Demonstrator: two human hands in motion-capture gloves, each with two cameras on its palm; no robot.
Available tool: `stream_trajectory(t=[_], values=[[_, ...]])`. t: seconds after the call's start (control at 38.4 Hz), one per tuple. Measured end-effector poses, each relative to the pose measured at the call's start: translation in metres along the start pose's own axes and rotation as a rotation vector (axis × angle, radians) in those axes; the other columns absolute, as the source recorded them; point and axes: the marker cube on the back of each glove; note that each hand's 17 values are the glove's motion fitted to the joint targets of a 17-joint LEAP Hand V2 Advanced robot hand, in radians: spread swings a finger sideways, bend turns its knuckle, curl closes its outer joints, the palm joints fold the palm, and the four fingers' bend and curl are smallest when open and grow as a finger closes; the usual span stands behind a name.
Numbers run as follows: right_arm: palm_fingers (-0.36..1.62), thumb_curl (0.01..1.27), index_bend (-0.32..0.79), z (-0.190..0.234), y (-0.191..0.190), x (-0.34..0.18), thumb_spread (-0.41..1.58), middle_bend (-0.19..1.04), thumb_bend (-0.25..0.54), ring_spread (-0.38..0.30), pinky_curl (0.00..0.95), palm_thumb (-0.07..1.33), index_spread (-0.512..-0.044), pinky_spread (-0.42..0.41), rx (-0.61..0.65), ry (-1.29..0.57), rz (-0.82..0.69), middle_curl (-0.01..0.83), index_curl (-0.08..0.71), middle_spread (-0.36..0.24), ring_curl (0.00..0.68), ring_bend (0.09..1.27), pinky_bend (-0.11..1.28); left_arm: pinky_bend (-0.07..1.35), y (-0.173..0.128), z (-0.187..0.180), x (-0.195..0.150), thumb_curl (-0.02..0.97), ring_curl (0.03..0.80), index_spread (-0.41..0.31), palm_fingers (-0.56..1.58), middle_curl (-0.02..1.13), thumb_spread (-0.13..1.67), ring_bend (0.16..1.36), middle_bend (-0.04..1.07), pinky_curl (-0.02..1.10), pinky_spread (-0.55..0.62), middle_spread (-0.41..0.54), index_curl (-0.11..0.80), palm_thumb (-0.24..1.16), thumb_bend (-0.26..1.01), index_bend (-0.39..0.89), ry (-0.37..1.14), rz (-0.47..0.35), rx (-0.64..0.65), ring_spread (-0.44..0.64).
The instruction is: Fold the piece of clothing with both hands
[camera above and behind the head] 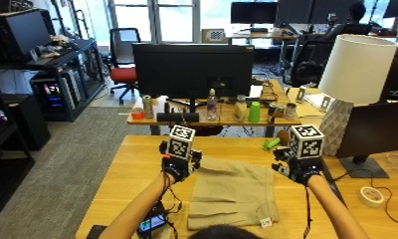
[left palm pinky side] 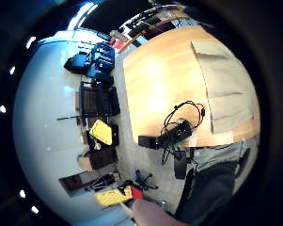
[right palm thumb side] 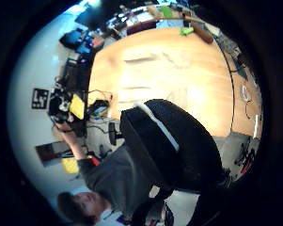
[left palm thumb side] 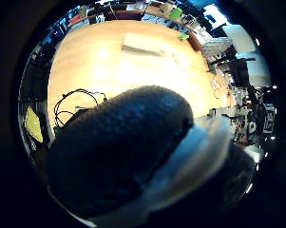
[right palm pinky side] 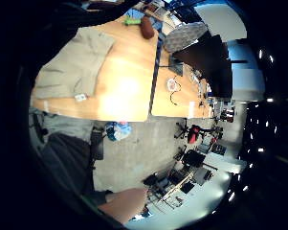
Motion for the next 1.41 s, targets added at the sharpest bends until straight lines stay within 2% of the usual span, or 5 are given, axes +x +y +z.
stream_trajectory(t=[0.26, 0.63, 0.78, 1.12, 1.41], values=[[0.44, 0.07, 0.11, 0.000, -0.004, 0.002, 0.89, 0.26, 0.115, 0.013, 0.222, 0.24, -0.316, 0.127, -0.004, 0.002, 0.021, 0.167, 0.113, -0.039, 0.189, 0.43, 0.48, 0.38, -0.006, 0.000, -0.002, 0.001, 0.201, 0.003, 0.23, 0.14, 0.69, 0.60, 0.19, 0.17, 0.29, 0.124, 0.079, -0.14, -0.10, 0.12, 0.007, -0.008, 0.020, 0.21], [0.41, 0.12, 0.12, -0.003, -0.005, 0.008, 1.13, 0.25, 0.059, 0.015, 0.282, 0.26, -0.351, 0.147, -0.005, 0.014, 0.038, 0.250, 0.154, -0.045, 0.245, 0.45, 0.50, 0.40, -0.005, -0.003, -0.005, 0.012, 0.245, 0.006, 0.18, 0.21, 0.85, 0.64, 0.19, 0.24, 0.34, 0.154, 0.147, -0.13, -0.09, 0.13, 0.024, -0.008, 0.020, 0.25], [0.41, 0.14, 0.11, 0.006, -0.009, 0.004, 1.17, 0.25, 0.039, 0.015, 0.296, 0.28, -0.354, 0.149, 0.000, 0.003, 0.016, 0.275, 0.166, -0.046, 0.261, 0.46, 0.50, 0.40, 0.000, 0.007, 0.011, 0.021, 0.255, 0.009, 0.17, 0.24, 0.88, 0.65, 0.19, 0.26, 0.34, 0.157, 0.169, -0.12, -0.08, 0.14, 0.110, 0.133, 0.013, 0.25], [0.36, 0.19, 0.04, 0.101, -0.021, -0.018, 1.18, 0.23, 0.021, 0.012, 0.340, 0.37, -0.361, 0.146, -0.199, -0.003, -0.143, 0.313, 0.139, -0.042, 0.309, 0.53, 0.58, 0.51, 0.014, 0.094, 0.063, 0.127, 0.281, -0.027, 0.04, 0.24, 0.96, 0.69, 0.14, 0.32, 0.35, 0.192, 0.190, 0.07, 0.00, 0.09, 0.159, 0.380, -0.159, 0.27], [0.27, 0.22, 0.06, 0.214, -0.046, -0.021, 1.13, 0.23, 0.006, 0.026, 0.367, 0.47, -0.376, 0.149, -0.357, 0.003, -0.163, 0.336, 0.106, -0.047, 0.322, 0.55, 0.67, 0.63, -0.001, 0.195, 0.089, 0.190, 0.280, -0.056, 0.00, 0.23, 0.96, 0.71, 0.16, 0.35, 0.34, 0.218, 0.190, 0.14, -0.02, 0.12, 0.224, 0.391, -0.305, 0.30]])
